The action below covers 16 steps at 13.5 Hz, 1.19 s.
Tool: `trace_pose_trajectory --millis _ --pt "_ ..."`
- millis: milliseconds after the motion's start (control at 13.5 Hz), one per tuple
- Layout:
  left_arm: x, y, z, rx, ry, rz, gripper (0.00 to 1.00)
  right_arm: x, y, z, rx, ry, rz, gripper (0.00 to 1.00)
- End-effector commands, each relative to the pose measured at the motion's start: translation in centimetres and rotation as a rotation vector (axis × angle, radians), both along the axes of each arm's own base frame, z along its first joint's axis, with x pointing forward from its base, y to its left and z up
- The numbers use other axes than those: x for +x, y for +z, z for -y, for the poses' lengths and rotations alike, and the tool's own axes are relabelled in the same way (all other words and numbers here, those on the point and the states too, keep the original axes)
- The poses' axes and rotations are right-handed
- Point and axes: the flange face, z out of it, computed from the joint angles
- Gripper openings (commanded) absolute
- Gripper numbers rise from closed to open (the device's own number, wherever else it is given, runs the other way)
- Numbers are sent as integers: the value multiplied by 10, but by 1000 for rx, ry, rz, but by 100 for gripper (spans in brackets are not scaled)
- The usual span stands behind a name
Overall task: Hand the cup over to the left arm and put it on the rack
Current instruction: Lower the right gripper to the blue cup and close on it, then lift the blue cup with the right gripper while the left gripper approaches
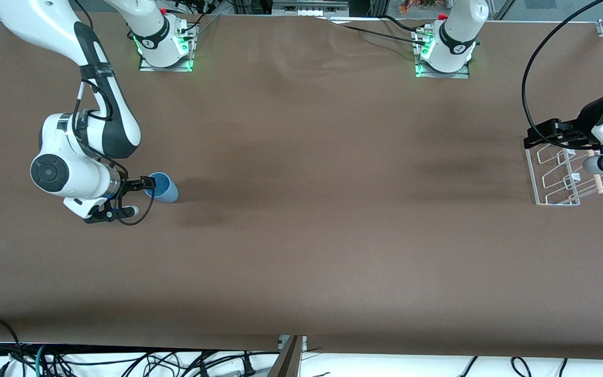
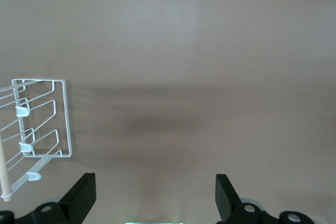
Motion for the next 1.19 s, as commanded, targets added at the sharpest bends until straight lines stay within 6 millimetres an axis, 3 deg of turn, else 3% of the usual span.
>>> trace_pose_trajectory --millis 0,148,370,519,815,1111 --pt "6 4 0 -47 14 4 100 -14 -4 -1 24 -8 15 98" --pt "6 1 -2 -46 14 -2 100 -14 -14 -1 23 -9 23 82" --pt "5 -18 -1 -53 -16 -37 100 -14 -19 -1 21 -15 15 38" --pt "5 -24 9 -77 -161 -36 100 -13 -18 -2 33 -29 15 2" --pt "10 -46 28 -229 -531 -25 100 -8 1 -26 51 -81 -3 0" --pt "17 -68 36 -377 -784 36 100 -6 59 -81 173 -196 -176 0"
